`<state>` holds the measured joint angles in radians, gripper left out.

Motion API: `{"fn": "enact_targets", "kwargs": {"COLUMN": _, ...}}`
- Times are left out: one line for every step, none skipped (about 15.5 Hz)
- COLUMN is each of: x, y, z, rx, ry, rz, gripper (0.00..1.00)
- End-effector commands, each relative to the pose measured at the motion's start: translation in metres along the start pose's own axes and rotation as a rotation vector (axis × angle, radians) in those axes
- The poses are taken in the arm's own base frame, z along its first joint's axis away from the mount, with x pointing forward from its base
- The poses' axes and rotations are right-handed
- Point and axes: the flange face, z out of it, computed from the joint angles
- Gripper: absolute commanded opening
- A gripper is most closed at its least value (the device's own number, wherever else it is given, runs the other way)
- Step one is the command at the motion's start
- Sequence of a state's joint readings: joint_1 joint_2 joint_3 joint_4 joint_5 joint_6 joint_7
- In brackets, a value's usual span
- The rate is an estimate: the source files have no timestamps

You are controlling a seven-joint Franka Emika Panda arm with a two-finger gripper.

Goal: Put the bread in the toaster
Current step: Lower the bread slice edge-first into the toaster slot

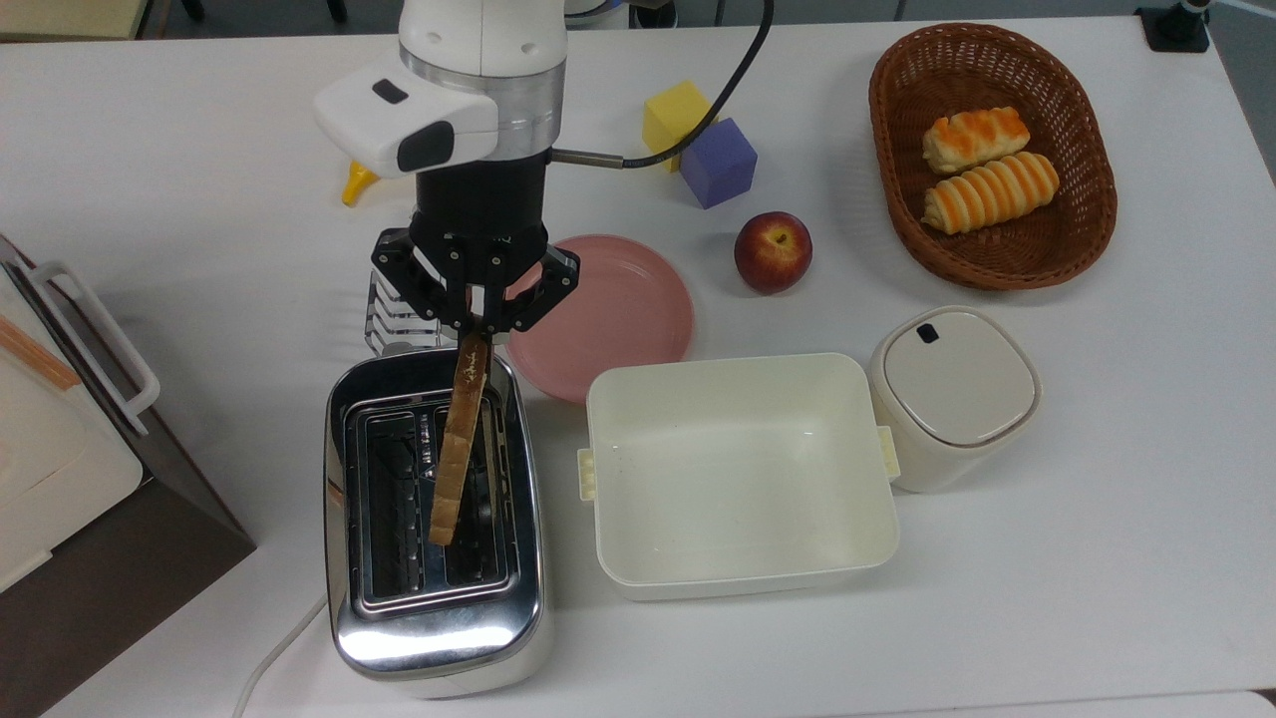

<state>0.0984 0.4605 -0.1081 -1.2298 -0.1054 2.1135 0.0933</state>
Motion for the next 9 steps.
{"fn": "enact_targets", "kwargs": {"x": -0.0078, "y": -0.0019, "z": 0.0058, "rx": 0.008, "ry": -0.006, "rz": -0.035, "gripper": 0.00}}
{"fn": "enact_targets", "kwargs": {"x": -0.0082, "y": -0.0030, "z": 0.0064, "rx": 0.009, "ry": -0.007, "rz": -0.046, "gripper": 0.00}}
{"fn": "enact_targets", "kwargs": {"x": -0.0082, "y": -0.0030, "z": 0.0064, "rx": 0.009, "ry": -0.007, "rz": -0.049, "gripper": 0.01}}
{"fn": "enact_targets", "kwargs": {"x": -0.0088, "y": -0.0031, "z": 0.0072, "rx": 0.010, "ry": -0.010, "rz": -0.048, "gripper": 0.07}}
{"fn": "enact_targets", "kwargs": {"x": -0.0106, "y": -0.0039, "z": 0.0094, "rx": 0.010, "ry": -0.016, "rz": -0.050, "gripper": 0.18}}
{"fn": "enact_targets", "kwargs": {"x": -0.0127, "y": -0.0068, "z": 0.0123, "rx": 0.011, "ry": -0.026, "rz": -0.055, "gripper": 0.31}}
{"fn": "enact_targets", "kwargs": {"x": -0.0140, "y": -0.0079, "z": 0.0143, "rx": 0.013, "ry": -0.031, "rz": -0.054, "gripper": 0.43}}
{"fn": "enact_targets", "kwargs": {"x": -0.0148, "y": -0.0089, "z": 0.0156, "rx": 0.016, "ry": -0.034, "rz": -0.055, "gripper": 0.43}}
{"fn": "enact_targets", "kwargs": {"x": -0.0152, "y": -0.0090, "z": 0.0153, "rx": 0.019, "ry": -0.036, "rz": -0.049, "gripper": 0.48}}
